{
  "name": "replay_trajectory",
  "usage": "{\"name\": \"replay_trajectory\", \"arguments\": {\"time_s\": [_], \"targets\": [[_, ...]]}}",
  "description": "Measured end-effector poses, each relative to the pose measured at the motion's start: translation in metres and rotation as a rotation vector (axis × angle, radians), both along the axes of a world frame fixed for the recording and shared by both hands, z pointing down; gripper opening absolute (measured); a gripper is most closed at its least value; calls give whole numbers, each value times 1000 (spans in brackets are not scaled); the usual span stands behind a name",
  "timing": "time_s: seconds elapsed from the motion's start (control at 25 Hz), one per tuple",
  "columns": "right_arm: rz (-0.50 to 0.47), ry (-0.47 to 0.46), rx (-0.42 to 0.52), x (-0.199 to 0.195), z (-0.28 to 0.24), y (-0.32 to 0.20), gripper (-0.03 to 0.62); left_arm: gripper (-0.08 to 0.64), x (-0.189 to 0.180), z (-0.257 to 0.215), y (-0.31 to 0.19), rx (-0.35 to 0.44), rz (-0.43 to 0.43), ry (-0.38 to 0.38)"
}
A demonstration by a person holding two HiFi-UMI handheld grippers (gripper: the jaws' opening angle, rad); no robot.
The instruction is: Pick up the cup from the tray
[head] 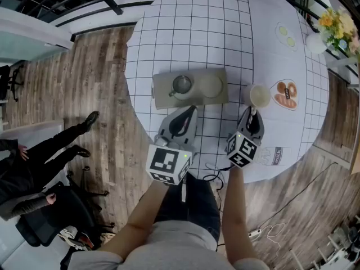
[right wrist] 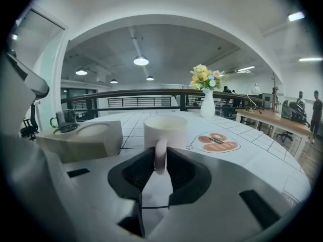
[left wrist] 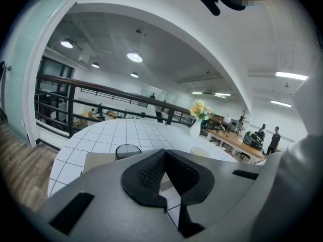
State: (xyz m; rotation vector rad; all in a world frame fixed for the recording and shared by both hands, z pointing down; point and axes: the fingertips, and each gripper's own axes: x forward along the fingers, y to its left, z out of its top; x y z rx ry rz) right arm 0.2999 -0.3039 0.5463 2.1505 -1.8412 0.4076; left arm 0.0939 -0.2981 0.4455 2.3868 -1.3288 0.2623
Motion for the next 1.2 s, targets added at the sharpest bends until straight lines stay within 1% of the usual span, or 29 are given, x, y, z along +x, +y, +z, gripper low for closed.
{"name": "replay_trajectory", "arguments": {"time_s": [0.04, 0.08, 0.12, 0.28, 0.44, 0.52, 0.64, 0.76, 0.8, 0.88, 0.96, 1.08, 1.12, 1.2], "targets": [[6, -11, 10, 0, -2, 1, 76, 8, -1, 0, 0, 2, -1, 0], [11, -20, 21, 1, -4, 3, 124, 8, -2, -1, 1, 5, -3, 1], [17, -23, 30, 1, -7, 6, 146, 8, -3, -2, 1, 9, -6, 3], [42, -9, 66, -2, -29, 27, 146, 8, -9, -7, 0, 21, -22, 15], [28, -70, 117, -25, -55, 52, 146, 6, -14, -15, -1, 39, -48, 26], [-1, -96, 132, -42, -65, 61, 146, 6, -17, -16, -1, 45, -60, 39], [-73, -123, 140, -73, -73, 66, 144, 6, -27, -17, -1, 50, -97, 69], [-151, -133, 136, -103, -77, 68, 144, 8, -38, -13, -1, 52, -107, 46], [-171, -143, 134, -111, -77, 68, 146, 20, -41, -9, -1, 50, -105, 30], [-205, -195, 125, -127, -76, 70, 144, 81, -48, -1, -3, 44, -104, -3], [-235, -242, 110, -142, -73, 72, 144, 118, -55, 7, -6, 43, -104, -46], [-287, -272, 88, -164, -68, 78, 144, 180, -63, 14, -17, 43, -85, -119], [-307, -281, 76, -170, -65, 81, 144, 213, -63, 16, -22, 38, -72, -139], [-334, -288, 51, -180, -58, 85, 144, 256, -62, 19, -32, 25, -36, -172]]}}
